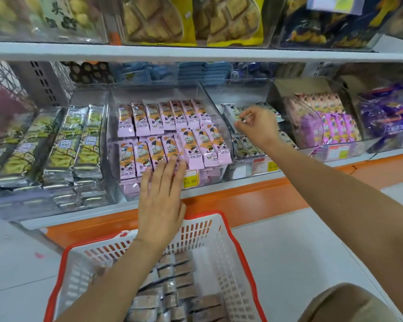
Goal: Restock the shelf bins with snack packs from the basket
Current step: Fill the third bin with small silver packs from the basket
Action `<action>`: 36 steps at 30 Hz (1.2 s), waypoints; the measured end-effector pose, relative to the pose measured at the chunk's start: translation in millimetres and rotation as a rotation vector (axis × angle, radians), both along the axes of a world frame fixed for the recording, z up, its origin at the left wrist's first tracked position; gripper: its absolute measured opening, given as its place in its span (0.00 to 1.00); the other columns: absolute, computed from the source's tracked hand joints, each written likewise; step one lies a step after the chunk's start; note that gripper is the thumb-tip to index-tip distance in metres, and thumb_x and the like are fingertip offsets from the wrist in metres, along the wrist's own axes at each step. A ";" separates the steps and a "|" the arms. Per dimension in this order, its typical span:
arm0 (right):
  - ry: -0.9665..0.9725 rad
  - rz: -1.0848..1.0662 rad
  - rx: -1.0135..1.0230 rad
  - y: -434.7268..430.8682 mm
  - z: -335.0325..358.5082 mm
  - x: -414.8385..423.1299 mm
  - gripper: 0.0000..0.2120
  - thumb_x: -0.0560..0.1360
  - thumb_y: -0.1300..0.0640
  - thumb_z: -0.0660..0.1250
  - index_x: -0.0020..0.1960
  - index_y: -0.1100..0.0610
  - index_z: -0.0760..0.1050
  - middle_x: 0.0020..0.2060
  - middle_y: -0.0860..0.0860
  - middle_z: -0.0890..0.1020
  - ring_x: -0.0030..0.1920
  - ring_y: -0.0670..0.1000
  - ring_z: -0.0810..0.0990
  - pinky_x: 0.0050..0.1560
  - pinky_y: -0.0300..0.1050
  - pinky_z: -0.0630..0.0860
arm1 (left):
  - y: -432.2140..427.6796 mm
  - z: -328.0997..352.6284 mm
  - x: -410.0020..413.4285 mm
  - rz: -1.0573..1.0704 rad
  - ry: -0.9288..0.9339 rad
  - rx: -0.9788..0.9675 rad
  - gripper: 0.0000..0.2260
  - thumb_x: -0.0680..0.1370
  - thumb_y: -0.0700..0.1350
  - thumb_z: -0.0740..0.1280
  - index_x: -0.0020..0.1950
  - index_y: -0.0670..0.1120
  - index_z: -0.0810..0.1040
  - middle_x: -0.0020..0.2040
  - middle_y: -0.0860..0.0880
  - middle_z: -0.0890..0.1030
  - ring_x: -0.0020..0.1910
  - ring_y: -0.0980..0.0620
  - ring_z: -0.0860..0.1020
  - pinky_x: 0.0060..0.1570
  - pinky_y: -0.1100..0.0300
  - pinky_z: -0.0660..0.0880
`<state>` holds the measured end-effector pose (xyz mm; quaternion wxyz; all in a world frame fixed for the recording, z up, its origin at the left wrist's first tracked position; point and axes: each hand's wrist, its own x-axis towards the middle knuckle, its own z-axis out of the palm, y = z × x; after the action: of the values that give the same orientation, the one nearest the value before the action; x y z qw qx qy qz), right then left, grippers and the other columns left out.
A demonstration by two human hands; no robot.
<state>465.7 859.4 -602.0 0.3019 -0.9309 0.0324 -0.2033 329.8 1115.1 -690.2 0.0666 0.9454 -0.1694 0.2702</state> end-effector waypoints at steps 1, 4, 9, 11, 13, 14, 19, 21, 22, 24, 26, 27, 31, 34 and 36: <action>0.009 -0.009 -0.054 2.7 -3.0 10.8 0.11 0.73 0.52 0.73 0.53 0.56 0.80 0.40 0.54 0.81 0.43 0.53 0.80 0.44 0.43 0.72 | 0.7 -1.1 1.2 -0.004 -0.008 0.007 0.38 0.69 0.38 0.70 0.78 0.42 0.62 0.75 0.40 0.66 0.74 0.40 0.64 0.74 0.41 0.55; 0.074 -0.042 -0.168 10.5 -12.3 33.1 0.10 0.73 0.53 0.73 0.53 0.56 0.81 0.47 0.57 0.83 0.48 0.56 0.81 0.48 0.43 0.72 | 3.0 -4.3 4.6 -0.011 -0.012 0.021 0.38 0.69 0.39 0.69 0.79 0.42 0.61 0.76 0.41 0.66 0.74 0.40 0.63 0.75 0.42 0.54; 0.100 -0.010 -0.224 12.5 -17.3 41.8 0.11 0.74 0.57 0.71 0.56 0.59 0.83 0.50 0.58 0.85 0.48 0.56 0.82 0.48 0.41 0.71 | 5.2 -6.9 7.3 -0.014 -0.007 0.029 0.40 0.70 0.39 0.69 0.80 0.44 0.58 0.77 0.43 0.63 0.76 0.42 0.60 0.76 0.45 0.49; 0.102 0.010 -0.198 10.8 -14.0 35.6 0.13 0.75 0.56 0.71 0.58 0.58 0.82 0.50 0.57 0.84 0.48 0.56 0.81 0.47 0.39 0.69 | 5.7 -6.3 7.0 -0.019 -0.010 0.037 0.40 0.69 0.39 0.69 0.80 0.44 0.58 0.78 0.43 0.62 0.77 0.43 0.59 0.77 0.45 0.48; 0.031 0.002 -0.102 12.1 -9.6 21.5 0.13 0.75 0.56 0.70 0.59 0.58 0.81 0.45 0.54 0.82 0.44 0.52 0.80 0.46 0.41 0.71 | 6.5 -4.7 5.8 -0.032 -0.019 0.041 0.41 0.69 0.39 0.68 0.80 0.43 0.56 0.79 0.43 0.59 0.78 0.43 0.58 0.77 0.46 0.47; -0.024 -0.002 -0.018 15.4 -6.5 10.5 0.12 0.76 0.57 0.69 0.58 0.57 0.80 0.42 0.52 0.81 0.40 0.49 0.78 0.44 0.41 0.72 | 8.1 -4.3 5.1 -0.046 -0.029 0.040 0.40 0.70 0.39 0.67 0.80 0.43 0.55 0.80 0.43 0.57 0.79 0.43 0.56 0.78 0.45 0.46; -0.239 0.188 0.304 59.8 0.7 -92.9 0.06 0.77 0.61 0.66 0.52 0.53 0.76 0.36 0.46 0.77 0.35 0.42 0.75 0.36 0.33 0.72 | 36.8 -25.0 -18.5 -0.068 -0.030 0.058 0.34 0.74 0.44 0.60 0.80 0.41 0.55 0.79 0.42 0.56 0.79 0.42 0.53 0.78 0.46 0.42; -0.204 0.354 0.318 84.4 -18.2 -138.8 0.07 0.76 0.63 0.68 0.51 0.54 0.75 0.37 0.47 0.77 0.35 0.42 0.75 0.37 0.32 0.71 | 54.7 -40.3 -34.1 -0.058 -0.003 0.068 0.36 0.72 0.44 0.66 0.78 0.41 0.59 0.75 0.40 0.61 0.75 0.40 0.59 0.78 0.46 0.45; -0.145 0.430 0.293 96.8 -35.5 -156.1 0.07 0.76 0.62 0.69 0.51 0.54 0.76 0.37 0.46 0.77 0.35 0.43 0.75 0.37 0.33 0.71 | 63.3 -47.6 -40.7 -0.053 0.020 0.071 0.37 0.69 0.42 0.70 0.77 0.40 0.62 0.73 0.40 0.64 0.73 0.40 0.61 0.77 0.45 0.47; 0.010 0.547 0.219 121.5 -77.7 -182.2 0.07 0.75 0.58 0.71 0.52 0.54 0.77 0.38 0.45 0.77 0.35 0.44 0.74 0.37 0.34 0.71 | 80.4 -63.0 -50.6 -0.039 0.105 0.080 0.39 0.65 0.39 0.74 0.75 0.39 0.66 0.71 0.39 0.67 0.71 0.39 0.64 0.75 0.43 0.52; 0.203 0.621 0.146 141.5 -123.9 -197.3 0.09 0.75 0.56 0.71 0.54 0.54 0.77 0.40 0.45 0.76 0.35 0.41 0.73 0.38 0.31 0.69 | 97.7 -78.6 -56.0 -0.014 0.239 0.114 0.40 0.64 0.38 0.75 0.75 0.39 0.66 0.73 0.39 0.67 0.72 0.39 0.64 0.74 0.41 0.56; 0.307 0.655 0.080 150.2 -146.0 -202.4 0.10 0.75 0.55 0.70 0.56 0.54 0.77 0.42 0.45 0.75 0.36 0.40 0.72 0.39 0.32 0.68 | 106.0 -86.6 -57.3 0.008 0.309 0.144 0.40 0.65 0.40 0.76 0.76 0.39 0.66 0.74 0.39 0.67 0.73 0.38 0.64 0.74 0.41 0.56; 0.602 0.763 -0.228 177.8 -212.1 -211.0 0.18 0.77 0.51 0.67 0.65 0.55 0.73 0.59 0.52 0.76 0.55 0.52 0.76 0.55 0.46 0.71 | 134.7 -118.8 -55.2 0.103 0.465 0.224 0.45 0.64 0.45 0.79 0.78 0.40 0.63 0.78 0.39 0.61 0.76 0.39 0.62 0.74 0.42 0.52; 0.802 0.763 -0.401 192.9 -247.2 -210.6 0.25 0.77 0.50 0.68 0.70 0.54 0.66 0.68 0.54 0.70 0.65 0.56 0.71 0.59 0.49 0.70 | 141.9 -137.6 -52.3 0.084 0.465 0.253 0.45 0.66 0.45 0.77 0.79 0.40 0.59 0.80 0.40 0.55 0.78 0.41 0.56 0.76 0.43 0.46; 0.896 0.757 -0.484 202.2 -271.6 -212.1 0.26 0.76 0.50 0.69 0.70 0.54 0.65 0.67 0.55 0.70 0.64 0.57 0.72 0.58 0.52 0.74 | 142.1 -152.3 -53.6 0.089 0.487 0.247 0.47 0.64 0.42 0.76 0.78 0.40 0.58 0.79 0.40 0.57 0.78 0.42 0.56 0.75 0.43 0.44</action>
<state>253.6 1061.6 -873.6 0.0910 -0.9146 -0.2226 0.3251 276.1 1257.2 -842.5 -0.0226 0.9900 -0.1384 0.0151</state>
